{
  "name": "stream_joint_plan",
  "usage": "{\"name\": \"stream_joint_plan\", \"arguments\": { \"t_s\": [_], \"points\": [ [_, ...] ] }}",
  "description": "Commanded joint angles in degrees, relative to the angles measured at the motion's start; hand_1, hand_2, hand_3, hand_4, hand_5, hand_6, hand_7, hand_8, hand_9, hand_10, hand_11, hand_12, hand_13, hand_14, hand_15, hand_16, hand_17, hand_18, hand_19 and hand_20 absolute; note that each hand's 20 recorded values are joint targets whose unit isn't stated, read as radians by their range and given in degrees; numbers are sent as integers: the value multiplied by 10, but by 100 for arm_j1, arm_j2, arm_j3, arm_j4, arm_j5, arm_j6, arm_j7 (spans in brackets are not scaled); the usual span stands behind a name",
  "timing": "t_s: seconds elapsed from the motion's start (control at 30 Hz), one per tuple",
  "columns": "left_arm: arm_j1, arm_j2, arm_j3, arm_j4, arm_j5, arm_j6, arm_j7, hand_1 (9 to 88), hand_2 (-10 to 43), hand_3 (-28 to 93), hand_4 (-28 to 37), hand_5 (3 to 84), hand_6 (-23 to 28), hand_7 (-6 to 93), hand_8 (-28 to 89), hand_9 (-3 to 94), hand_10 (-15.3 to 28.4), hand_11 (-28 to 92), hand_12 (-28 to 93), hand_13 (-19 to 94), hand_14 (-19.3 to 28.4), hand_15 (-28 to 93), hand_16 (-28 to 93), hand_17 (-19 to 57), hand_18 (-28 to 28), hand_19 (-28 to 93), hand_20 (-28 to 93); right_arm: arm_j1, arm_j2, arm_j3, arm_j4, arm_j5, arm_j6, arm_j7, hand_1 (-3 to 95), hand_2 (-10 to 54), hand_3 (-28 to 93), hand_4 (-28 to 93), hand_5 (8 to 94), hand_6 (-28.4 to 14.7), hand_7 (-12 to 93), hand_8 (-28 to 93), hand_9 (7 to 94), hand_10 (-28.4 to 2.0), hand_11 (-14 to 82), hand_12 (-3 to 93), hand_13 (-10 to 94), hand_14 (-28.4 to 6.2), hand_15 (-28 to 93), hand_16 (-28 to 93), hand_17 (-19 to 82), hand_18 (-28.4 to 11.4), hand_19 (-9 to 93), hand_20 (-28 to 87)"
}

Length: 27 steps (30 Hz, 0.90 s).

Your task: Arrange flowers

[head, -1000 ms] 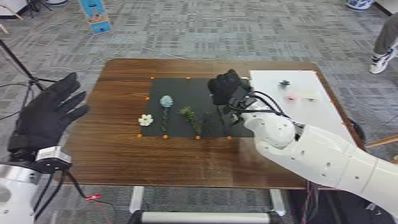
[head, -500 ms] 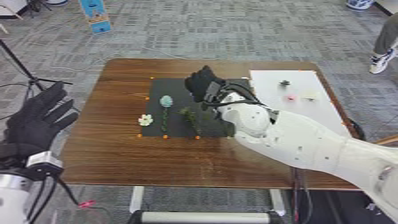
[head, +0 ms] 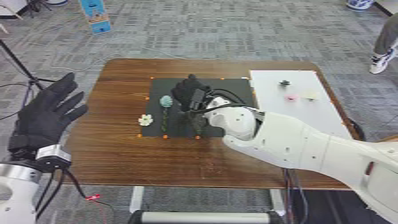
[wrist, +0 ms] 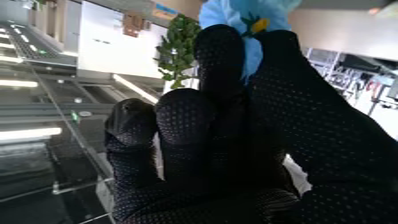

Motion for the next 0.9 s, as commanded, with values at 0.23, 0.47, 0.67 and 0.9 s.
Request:
{"name": "stream_joint_plan", "arguments": {
  "t_s": [0.23, 0.47, 0.67, 0.9],
  "points": [
    [-19, 43, 33, -84, 67, -103, 37, 208, -95, 679, -283, 227, 18, 138, -64, 167, 84, 88, 204, 121, 131, 92, 48, -126, 189, 368, 79, 287, -332, -278, 463, -116, 16, 113, 505, -95, 779, -283, 759, 61, 364, -7, 776, -66, 310, 515, 637, -63, 786, 377, 325, -190, 875, 595],
    [18, 50, 7, -128, 67, -94, 55, 208, -95, 680, -283, 227, 19, 136, -63, 167, 84, 81, 209, 120, 132, 87, 52, -127, 190, 368, 79, 205, -576, 33, 989, -224, -45, -343, 503, -95, 770, -283, 761, 65, 349, -12, 777, -65, 308, 512, 638, -63, 787, 370, 325, -190, 875, 596],
    [17, 44, 4, -138, 67, -78, 60, 209, -95, 680, -283, 228, 19, 134, -62, 167, 84, 77, 213, 120, 132, 83, 55, -128, 190, 367, 80, 80, -576, 330, 904, -421, -690, -422, 487, -95, 757, -283, 730, 67, 310, -25, 760, -61, 291, 508, 618, -64, 792, 362, 315, -190, 867, 600],
    [64, 24, -60, -161, 67, -88, 73, 209, -95, 680, -283, 229, 19, 133, -62, 168, 84, 73, 217, 121, 131, 80, 59, -127, 189, 366, 80, 76, -539, 466, 840, -554, -1214, -564, 488, -95, 756, -283, 719, 68, 307, -28, 750, -63, 271, 501, 606, -67, 791, 359, 306, -187, 858, 601]
  ]
}}
